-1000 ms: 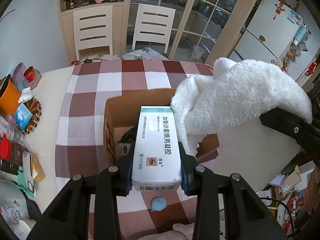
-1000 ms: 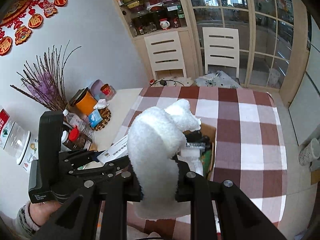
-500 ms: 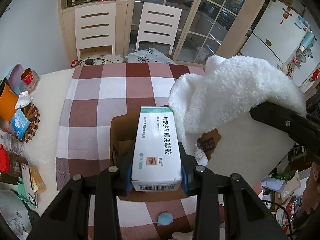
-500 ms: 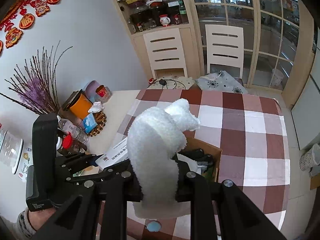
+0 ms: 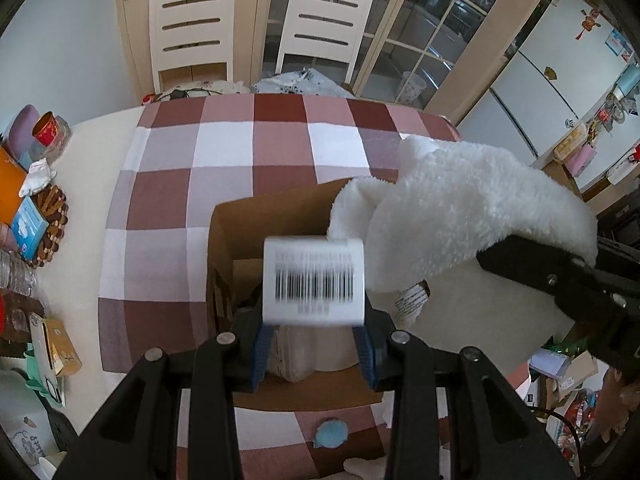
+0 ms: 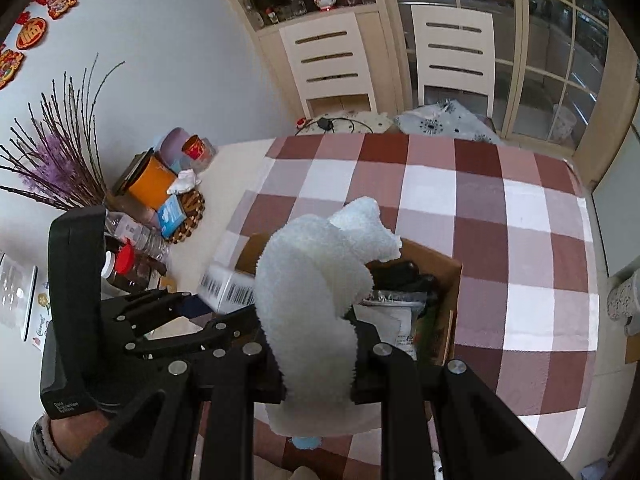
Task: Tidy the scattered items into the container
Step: 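Carry medicine box with left tool while right tool carries towel over cardboard box, then lower medicine box and towel into cardboard box and open both tools, then reach left tool to blue pompom while right tool reaches Hello Kitty plush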
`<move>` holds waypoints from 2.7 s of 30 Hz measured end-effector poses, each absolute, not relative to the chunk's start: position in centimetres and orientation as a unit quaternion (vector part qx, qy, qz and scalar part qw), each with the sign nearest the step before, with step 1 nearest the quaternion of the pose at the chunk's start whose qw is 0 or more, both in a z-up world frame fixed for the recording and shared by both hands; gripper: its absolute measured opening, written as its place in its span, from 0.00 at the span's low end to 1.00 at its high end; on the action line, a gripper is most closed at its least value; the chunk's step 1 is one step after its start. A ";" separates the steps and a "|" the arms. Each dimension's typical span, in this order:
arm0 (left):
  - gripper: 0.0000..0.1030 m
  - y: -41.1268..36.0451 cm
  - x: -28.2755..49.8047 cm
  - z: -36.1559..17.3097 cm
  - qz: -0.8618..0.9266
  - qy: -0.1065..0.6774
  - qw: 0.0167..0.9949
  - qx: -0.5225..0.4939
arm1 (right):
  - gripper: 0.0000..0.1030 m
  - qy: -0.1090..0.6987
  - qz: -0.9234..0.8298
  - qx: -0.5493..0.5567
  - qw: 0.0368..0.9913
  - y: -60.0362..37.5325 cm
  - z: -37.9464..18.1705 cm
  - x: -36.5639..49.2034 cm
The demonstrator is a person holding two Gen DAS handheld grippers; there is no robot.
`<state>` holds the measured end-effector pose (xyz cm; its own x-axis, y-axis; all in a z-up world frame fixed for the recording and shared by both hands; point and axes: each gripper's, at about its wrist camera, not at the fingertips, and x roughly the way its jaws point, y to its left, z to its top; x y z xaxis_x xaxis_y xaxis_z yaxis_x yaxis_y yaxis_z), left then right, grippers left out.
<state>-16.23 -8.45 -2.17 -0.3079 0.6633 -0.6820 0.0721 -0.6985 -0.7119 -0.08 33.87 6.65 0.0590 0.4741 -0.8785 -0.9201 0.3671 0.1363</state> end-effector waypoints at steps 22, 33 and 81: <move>0.69 -7.0 -16.8 -4.0 0.719 -0.330 0.181 -0.584 | 0.43 0.509 0.437 -0.233 0.704 35.3 3.9 2.5; 0.73 -7.4 -16.1 -4.0 0.718 -0.331 0.169 -0.589 | 0.60 0.514 0.379 -0.215 0.739 33.8 4.4 3.8; 0.74 -2.0 -4.6 -1.0 0.665 -0.251 0.236 -0.663 | 0.60 0.565 0.269 -0.129 0.769 21.8 3.0 -4.1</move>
<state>-4.56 -1.99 -1.03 -0.0099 0.6466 -0.7628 0.0190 -0.7625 -0.6467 -4.15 21.78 2.96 0.2158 0.2683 -0.9389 -0.5590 0.8223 0.1065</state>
